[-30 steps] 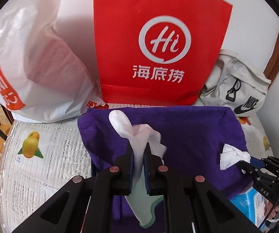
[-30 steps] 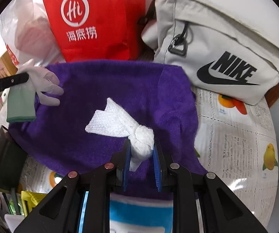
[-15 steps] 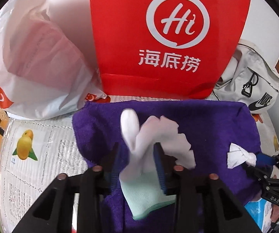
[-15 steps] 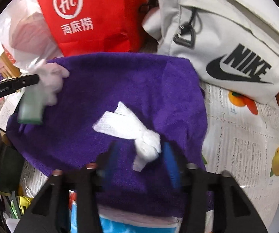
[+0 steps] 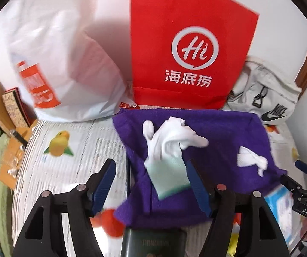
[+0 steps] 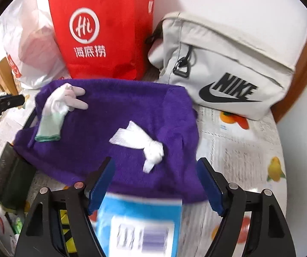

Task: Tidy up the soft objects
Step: 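Grasp the white sponge with the right tool while the left tool grasps the orange-print snack packet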

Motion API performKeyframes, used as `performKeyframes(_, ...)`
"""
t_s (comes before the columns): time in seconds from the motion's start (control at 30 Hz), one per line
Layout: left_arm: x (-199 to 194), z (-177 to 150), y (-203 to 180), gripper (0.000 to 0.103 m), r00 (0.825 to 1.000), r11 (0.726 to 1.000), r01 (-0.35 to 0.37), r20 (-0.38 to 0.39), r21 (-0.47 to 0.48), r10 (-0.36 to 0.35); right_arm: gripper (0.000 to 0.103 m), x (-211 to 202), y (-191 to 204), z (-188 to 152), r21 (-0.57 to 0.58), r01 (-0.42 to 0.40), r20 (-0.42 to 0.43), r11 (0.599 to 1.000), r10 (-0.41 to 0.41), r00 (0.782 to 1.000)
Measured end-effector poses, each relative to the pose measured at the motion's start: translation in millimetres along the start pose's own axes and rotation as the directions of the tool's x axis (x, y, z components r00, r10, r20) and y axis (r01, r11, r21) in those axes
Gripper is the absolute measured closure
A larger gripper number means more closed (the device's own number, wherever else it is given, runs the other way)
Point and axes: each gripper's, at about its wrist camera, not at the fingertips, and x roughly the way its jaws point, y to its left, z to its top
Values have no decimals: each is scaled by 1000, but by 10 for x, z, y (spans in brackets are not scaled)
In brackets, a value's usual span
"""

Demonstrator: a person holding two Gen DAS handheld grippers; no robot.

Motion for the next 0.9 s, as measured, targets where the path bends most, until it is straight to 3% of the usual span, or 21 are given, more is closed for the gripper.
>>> performKeyframes(0.17, -492, -279, 127, 35, 995, 999, 43, 87, -23, -41, 22, -435, 89, -298, 26, -125, 81, 992, 123, 989)
performKeyframes(0.33, -674, -643, 194, 35, 999, 999, 26, 39, -36, -25, 23, -730, 336, -690, 18, -173, 85, 985, 171, 982)
performKeyframes(0.47, -813, -972, 235, 36, 999, 999, 31, 26, -22, -30, 29, -910, 510, -993, -11, -199, 93, 980, 199, 976)
performKeyframes(0.6, -909, -1257, 337, 35, 999, 998, 34, 30, -48, -32, 29, -1073, 746, -1241, -45, -266, 114, 963, 269, 956)
performKeyframes(0.7, -939, -1435, 392, 35, 999, 999, 15, 31, -44, -14, 29, -1113, 1008, -1367, -103, -264, 141, 959, 277, 950)
performKeyframes(0.9, -948, -1765, 578, 35, 999, 998, 33, 0, -58, -33, 29, -1010, 1403, -1506, -195, -153, 171, 969, 187, 967)
